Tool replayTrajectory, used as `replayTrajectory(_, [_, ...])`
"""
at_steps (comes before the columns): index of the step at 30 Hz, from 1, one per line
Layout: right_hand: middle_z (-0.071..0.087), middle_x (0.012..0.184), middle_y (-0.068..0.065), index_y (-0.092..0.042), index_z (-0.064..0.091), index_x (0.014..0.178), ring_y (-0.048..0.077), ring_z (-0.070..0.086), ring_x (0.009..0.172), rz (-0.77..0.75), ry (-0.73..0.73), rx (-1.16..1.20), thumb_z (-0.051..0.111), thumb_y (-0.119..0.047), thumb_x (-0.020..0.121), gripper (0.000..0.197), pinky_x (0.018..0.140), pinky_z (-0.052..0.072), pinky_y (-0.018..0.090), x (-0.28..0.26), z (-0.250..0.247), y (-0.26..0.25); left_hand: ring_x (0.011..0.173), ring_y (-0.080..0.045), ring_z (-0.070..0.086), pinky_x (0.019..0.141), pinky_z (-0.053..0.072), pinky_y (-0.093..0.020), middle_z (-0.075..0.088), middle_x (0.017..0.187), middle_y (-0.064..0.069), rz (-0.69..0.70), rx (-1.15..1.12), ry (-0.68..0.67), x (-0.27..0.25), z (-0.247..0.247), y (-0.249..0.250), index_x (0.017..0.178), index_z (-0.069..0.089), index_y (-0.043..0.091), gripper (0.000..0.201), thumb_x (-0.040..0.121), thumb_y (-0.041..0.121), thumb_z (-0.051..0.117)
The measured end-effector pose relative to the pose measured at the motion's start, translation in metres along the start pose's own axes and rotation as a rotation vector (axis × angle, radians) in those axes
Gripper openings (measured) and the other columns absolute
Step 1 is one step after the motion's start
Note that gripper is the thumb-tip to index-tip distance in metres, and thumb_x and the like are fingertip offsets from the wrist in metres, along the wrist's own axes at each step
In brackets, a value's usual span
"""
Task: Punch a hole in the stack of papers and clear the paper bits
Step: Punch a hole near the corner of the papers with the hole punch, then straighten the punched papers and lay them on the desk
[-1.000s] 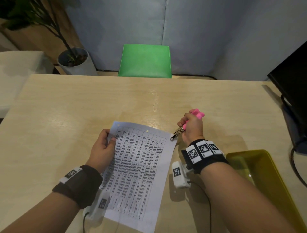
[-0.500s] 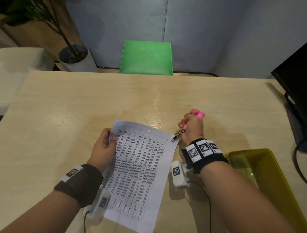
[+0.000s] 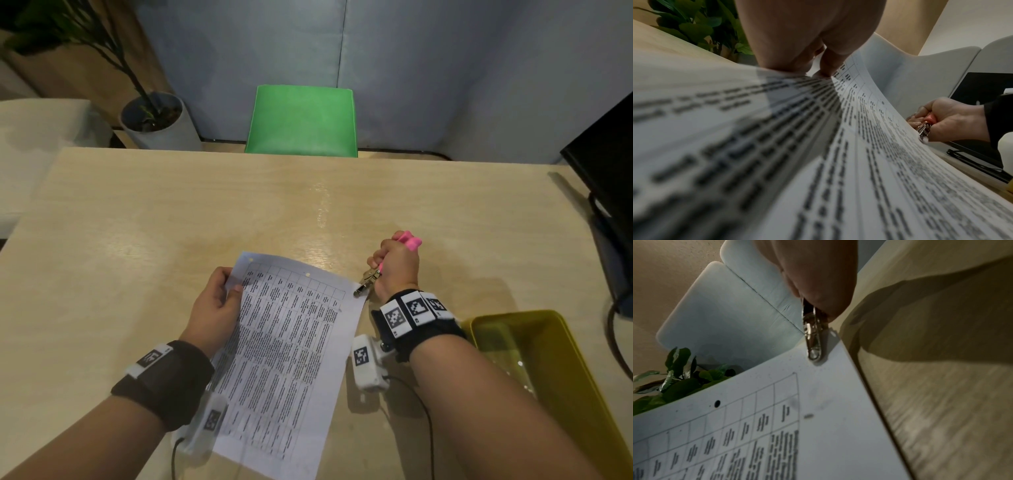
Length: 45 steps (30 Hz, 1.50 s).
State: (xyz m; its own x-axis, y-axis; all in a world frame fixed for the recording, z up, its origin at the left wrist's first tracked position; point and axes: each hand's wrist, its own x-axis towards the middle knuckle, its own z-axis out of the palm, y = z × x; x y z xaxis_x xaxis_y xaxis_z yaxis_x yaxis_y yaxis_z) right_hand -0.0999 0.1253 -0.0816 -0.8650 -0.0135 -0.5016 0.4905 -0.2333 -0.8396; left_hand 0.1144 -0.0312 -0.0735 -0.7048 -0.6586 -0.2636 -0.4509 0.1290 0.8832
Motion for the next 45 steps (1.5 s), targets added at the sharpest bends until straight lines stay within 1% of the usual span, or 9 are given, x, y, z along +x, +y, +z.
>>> replayTrajectory(3, [0.031,0.06,0.001,-0.019,0.04,0.074,0.014,0.029,0.048,-0.001,-0.011,-0.003,0.029,0.016,0.069,0.037,0.044,0.027,0.025,0.0,-0.001,0.001,0.067,-0.017,0.051,0.062,0.037,-0.029,0.061,0.085,-0.015,-0.001,0.011,-0.004,0.001,0.001,-0.002,0.104,0.049,0.01,0.009,0.098,0.008,0.042])
replayTrajectory(13, [0.039,0.063,0.002,-0.017,0.043,0.086,0.014,0.037,0.052,-0.077,-0.114,-0.11,0.034,0.014,0.071,0.036,0.052,0.033,0.03,-0.009,-0.002,-0.009,0.069,-0.023,0.05,0.063,0.038,-0.032,0.059,0.086,-0.028,0.016,0.038,0.025,0.002,0.0,-0.004,0.101,0.049,0.017,0.007,0.099,0.014,0.043])
replayTrajectory(18, [0.042,0.062,0.0,-0.018,0.045,0.092,0.014,0.04,0.054,-0.183,-0.191,-0.192,0.04,0.015,0.073,0.038,0.055,0.037,0.027,-0.015,-0.002,-0.024,0.05,-0.017,0.033,0.053,0.029,-0.028,0.041,0.062,-0.006,0.081,0.052,0.102,0.0,-0.002,0.002,0.1,0.048,0.016,0.01,0.098,0.009,0.041])
replayTrajectory(25, [0.052,0.079,0.0,-0.017,0.049,0.099,0.014,0.046,0.067,-0.27,-0.226,-0.196,0.047,0.016,0.075,0.041,0.061,0.04,0.027,-0.027,-0.001,-0.045,0.061,-0.011,0.047,0.054,0.036,-0.024,0.054,0.073,0.001,0.174,-0.038,0.285,-0.003,-0.011,0.025,0.098,0.047,0.014,0.005,0.099,0.011,0.043])
replayTrajectory(31, [0.063,0.109,-0.003,-0.021,0.051,0.106,0.014,0.05,0.072,-0.202,-0.469,-0.405,0.054,0.01,0.082,0.039,0.053,0.045,0.021,-0.045,-0.005,-0.055,0.045,0.001,0.04,0.044,0.034,-0.013,0.044,0.065,-0.002,0.265,-0.156,0.362,-0.004,-0.024,0.048,0.085,0.043,0.029,0.026,0.098,0.007,0.042])
replayTrajectory(35, [0.063,0.095,0.005,-0.015,0.057,0.107,0.015,0.051,0.068,-0.173,-0.611,-0.456,0.059,0.01,0.083,0.034,0.06,0.044,0.026,-0.058,0.0,-0.053,0.051,-0.01,0.042,0.048,0.037,-0.026,0.045,0.067,-0.001,0.27,-0.225,0.392,-0.003,-0.028,0.065,0.084,0.043,0.031,0.026,0.099,0.009,0.041])
replayTrajectory(39, [0.057,0.084,0.011,-0.011,0.058,0.101,0.02,0.052,0.072,-0.206,-0.64,-0.367,0.063,0.004,0.078,0.028,0.061,0.047,0.03,-0.074,0.008,-0.063,0.045,0.004,0.045,0.045,0.042,-0.022,0.047,0.07,-0.001,0.336,-0.304,0.4,-0.007,-0.029,0.09,0.094,0.044,0.018,0.013,0.099,0.007,0.04])
replayTrajectory(42, [0.059,0.085,0.012,-0.015,0.056,0.095,0.02,0.054,0.073,-0.35,-0.581,-0.308,0.065,-0.007,0.071,0.026,0.065,0.047,0.034,-0.084,0.015,-0.076,0.055,0.009,0.054,0.049,0.045,-0.009,0.055,0.08,0.0,0.388,-0.352,0.398,-0.008,-0.029,0.107,0.102,0.042,0.009,0.004,0.099,0.006,0.04])
replayTrajectory(45, [0.064,0.09,0.005,-0.019,0.055,0.1,0.024,0.061,0.084,-0.526,-0.538,-0.313,0.067,-0.001,0.083,0.028,0.078,0.053,0.04,-0.095,0.015,-0.091,0.072,0.002,0.061,0.064,0.051,-0.016,0.06,0.088,0.003,0.427,-0.366,0.411,-0.011,-0.031,0.119,0.104,0.044,0.01,0.007,0.099,0.007,0.042])
